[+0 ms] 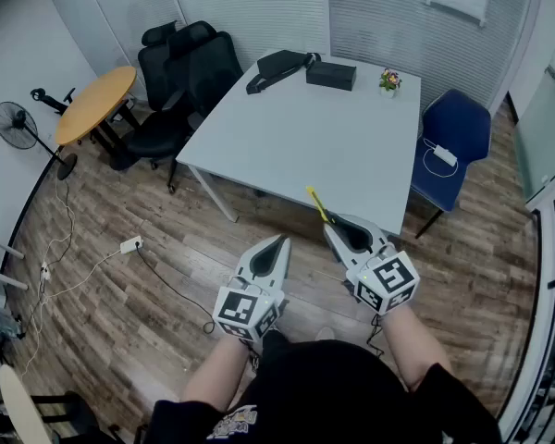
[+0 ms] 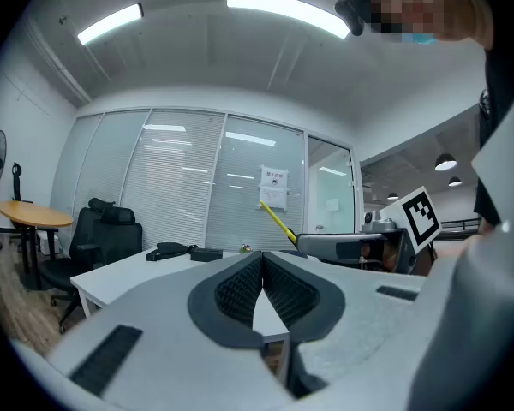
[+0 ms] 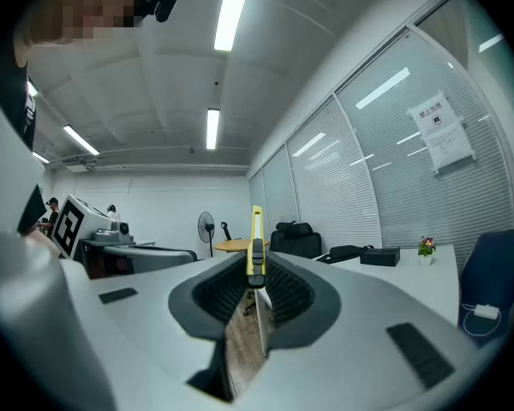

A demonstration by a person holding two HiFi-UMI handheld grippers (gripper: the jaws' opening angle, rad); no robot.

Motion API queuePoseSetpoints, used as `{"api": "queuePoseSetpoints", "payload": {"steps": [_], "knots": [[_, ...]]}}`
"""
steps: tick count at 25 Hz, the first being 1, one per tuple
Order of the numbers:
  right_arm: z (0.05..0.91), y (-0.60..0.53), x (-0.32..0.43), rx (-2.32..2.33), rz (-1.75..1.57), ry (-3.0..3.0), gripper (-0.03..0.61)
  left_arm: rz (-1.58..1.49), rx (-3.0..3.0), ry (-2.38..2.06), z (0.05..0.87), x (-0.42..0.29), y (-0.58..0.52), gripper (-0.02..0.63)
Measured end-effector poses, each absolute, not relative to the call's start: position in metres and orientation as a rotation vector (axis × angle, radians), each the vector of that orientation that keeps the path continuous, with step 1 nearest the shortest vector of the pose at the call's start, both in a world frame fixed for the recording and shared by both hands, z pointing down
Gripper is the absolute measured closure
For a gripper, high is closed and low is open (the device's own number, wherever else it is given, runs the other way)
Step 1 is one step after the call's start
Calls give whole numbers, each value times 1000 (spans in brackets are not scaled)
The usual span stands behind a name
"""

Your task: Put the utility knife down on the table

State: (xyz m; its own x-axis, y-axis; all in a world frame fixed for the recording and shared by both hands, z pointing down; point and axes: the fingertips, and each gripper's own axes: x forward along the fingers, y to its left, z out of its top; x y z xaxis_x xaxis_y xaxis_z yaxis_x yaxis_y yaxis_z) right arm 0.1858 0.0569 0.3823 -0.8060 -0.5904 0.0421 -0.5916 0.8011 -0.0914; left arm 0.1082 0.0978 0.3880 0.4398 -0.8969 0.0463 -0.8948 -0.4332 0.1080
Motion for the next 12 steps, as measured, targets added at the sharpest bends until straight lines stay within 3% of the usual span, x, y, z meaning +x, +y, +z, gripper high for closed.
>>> {"api": "queuePoseSetpoints", "payload": {"steps": [12], "knots": [[382,56,181,968,173,-2992,508,-33,2565,-1614,387,104,97,607]]}}
